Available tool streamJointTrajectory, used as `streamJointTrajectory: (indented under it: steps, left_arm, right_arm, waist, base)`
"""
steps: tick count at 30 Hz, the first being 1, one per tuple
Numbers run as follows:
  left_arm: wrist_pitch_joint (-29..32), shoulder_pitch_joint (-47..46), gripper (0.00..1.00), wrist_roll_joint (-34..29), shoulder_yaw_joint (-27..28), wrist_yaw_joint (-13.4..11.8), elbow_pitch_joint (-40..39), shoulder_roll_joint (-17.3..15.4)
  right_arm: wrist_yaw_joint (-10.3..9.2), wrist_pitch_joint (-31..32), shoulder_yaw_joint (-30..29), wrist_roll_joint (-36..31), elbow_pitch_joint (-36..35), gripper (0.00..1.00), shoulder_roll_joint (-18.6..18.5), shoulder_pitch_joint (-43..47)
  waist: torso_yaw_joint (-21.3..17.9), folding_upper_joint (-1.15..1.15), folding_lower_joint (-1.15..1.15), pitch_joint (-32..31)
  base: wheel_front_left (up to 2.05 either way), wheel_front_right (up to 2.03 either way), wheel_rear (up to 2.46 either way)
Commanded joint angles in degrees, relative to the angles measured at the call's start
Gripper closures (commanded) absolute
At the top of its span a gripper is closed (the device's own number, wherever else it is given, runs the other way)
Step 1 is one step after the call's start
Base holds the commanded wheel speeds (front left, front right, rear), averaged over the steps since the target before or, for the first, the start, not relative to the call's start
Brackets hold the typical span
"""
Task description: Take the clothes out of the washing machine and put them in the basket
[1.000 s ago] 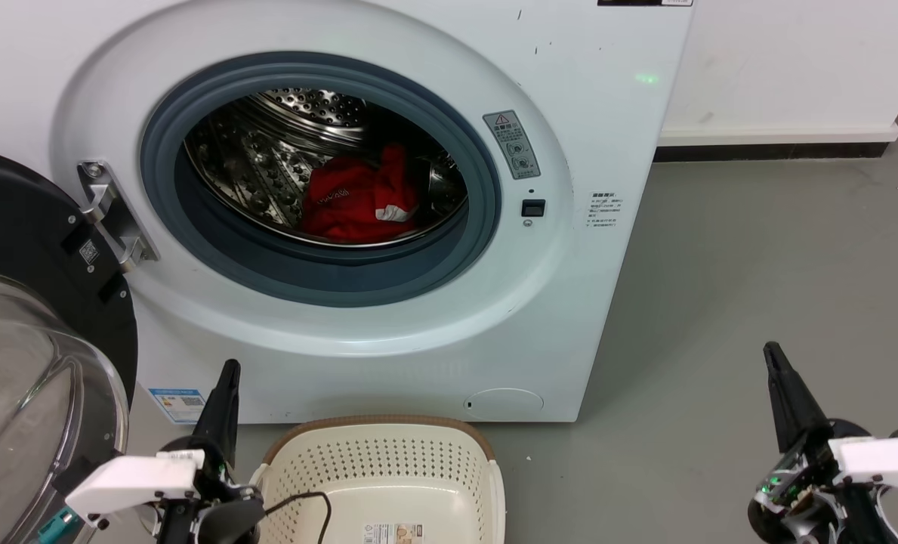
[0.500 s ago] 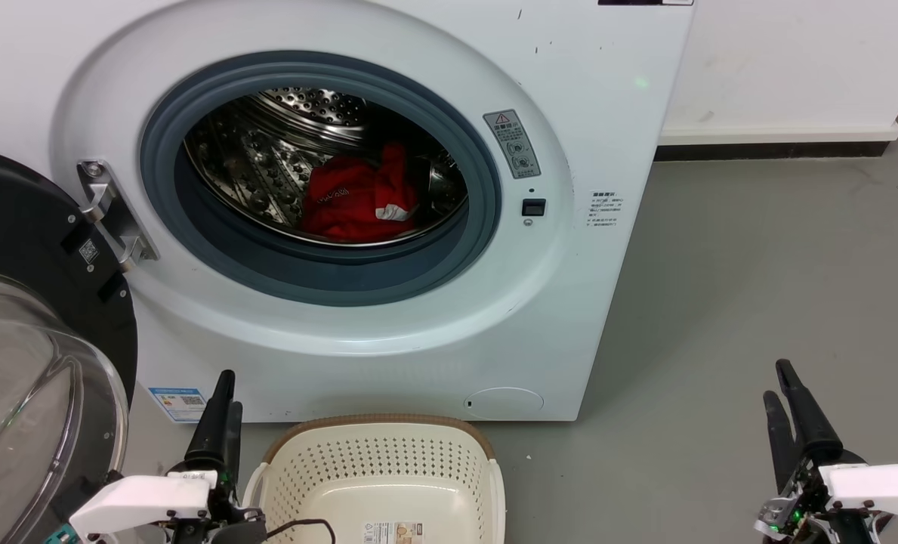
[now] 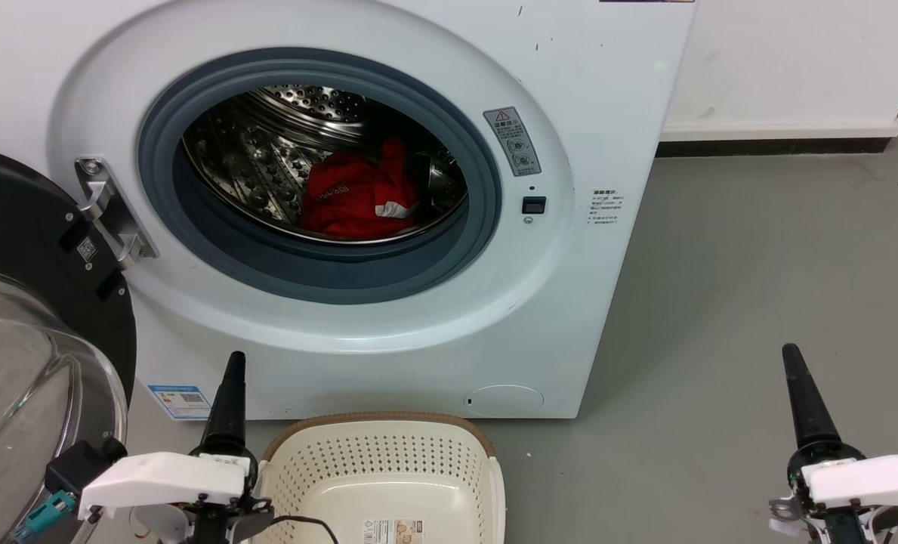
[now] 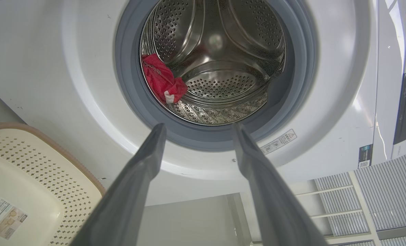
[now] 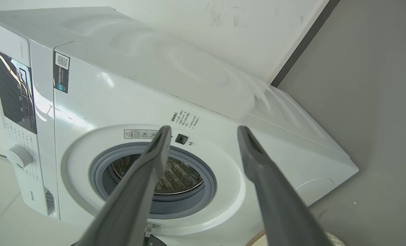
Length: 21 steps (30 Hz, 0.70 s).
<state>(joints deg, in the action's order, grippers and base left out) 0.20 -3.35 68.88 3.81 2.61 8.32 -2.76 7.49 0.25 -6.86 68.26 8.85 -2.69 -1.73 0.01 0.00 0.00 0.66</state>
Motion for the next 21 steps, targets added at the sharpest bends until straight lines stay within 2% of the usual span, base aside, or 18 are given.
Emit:
streamJointTrajectory:
  steps: [1,13,21]
  left_arm:
    - [-0.7,-0.2,0.00,-3.4,-0.6,-0.7,-1.8,-0.1]
    - [-3.3,0.5,0.00,-16.8,-3.6,-4.4,-4.3,-0.1]
    - [-4.9,0.9,0.00,-24.2,-4.8,-5.9,-5.8,-0.2]
  right_arm:
    - [0.00,-0.7,0.3,-3.7,-2.1,0.00,-0.2,0.0]
    - [0.00,-3.4,2.7,-20.7,-6.4,0.00,-0.3,1.7]
    - [0.00,-4.9,3.1,-28.7,-7.9,0.00,-0.3,2.7]
  waist:
    - [0.0,0.00,0.00,0.0]
    - [0.0,0.00,0.00,0.1]
    - [0.0,0.00,0.00,0.2]
  base:
    - [0.00,0.00,0.00]
    - [0.00,0.00,0.00]
    - [0.00,0.00,0.00]
